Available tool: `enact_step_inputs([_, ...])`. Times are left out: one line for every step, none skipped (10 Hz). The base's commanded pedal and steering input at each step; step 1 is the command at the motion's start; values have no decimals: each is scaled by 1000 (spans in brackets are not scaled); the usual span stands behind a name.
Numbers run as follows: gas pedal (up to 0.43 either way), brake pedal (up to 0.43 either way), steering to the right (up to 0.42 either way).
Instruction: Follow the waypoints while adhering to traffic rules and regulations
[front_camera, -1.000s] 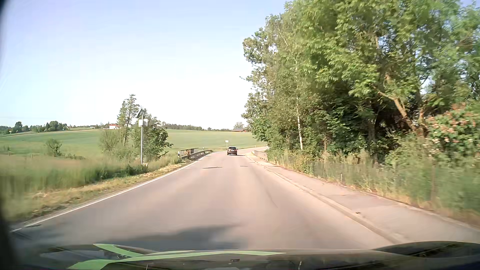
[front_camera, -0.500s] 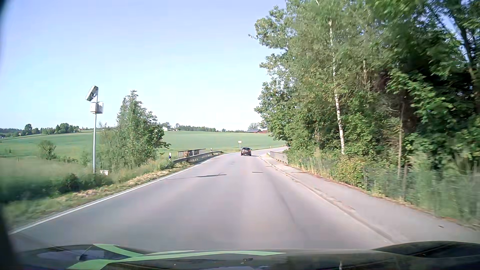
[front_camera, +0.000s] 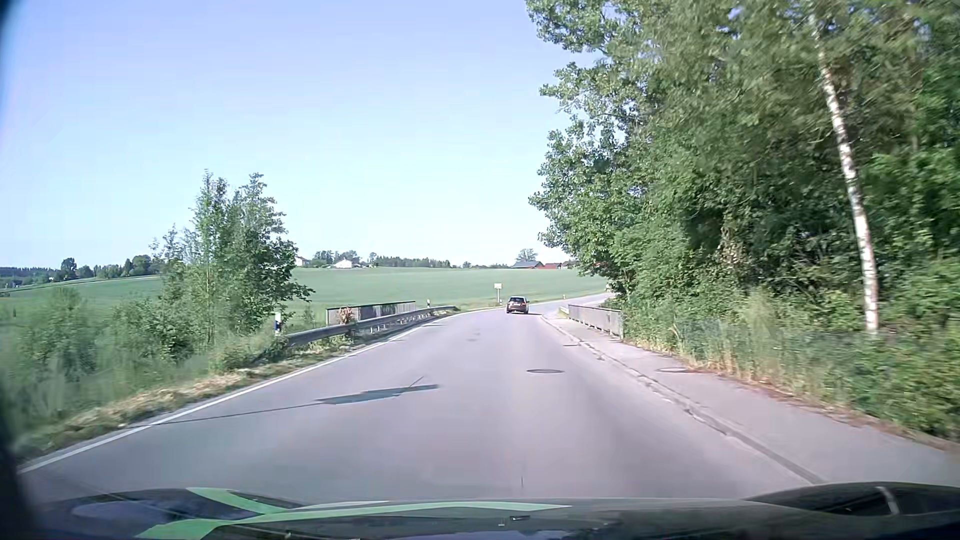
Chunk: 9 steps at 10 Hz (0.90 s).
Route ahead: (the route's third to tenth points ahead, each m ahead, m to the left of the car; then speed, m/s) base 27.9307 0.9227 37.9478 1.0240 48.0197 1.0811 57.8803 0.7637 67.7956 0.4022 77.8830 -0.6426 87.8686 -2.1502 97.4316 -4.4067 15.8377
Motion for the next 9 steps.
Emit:
enact_step_inputs([98, 0, -7])
enact_step_inputs([98, 0, -4])
enact_step_inputs([98, 0, -4])
enact_step_inputs([98, 0, -4])
enact_step_inputs([98, 0, -4])
enact_step_inputs([98, 0, -3])
enact_step_inputs([98, 0, -3])
enact_step_inputs([98, 0, -2])
enact_step_inputs([110, 0, 0])
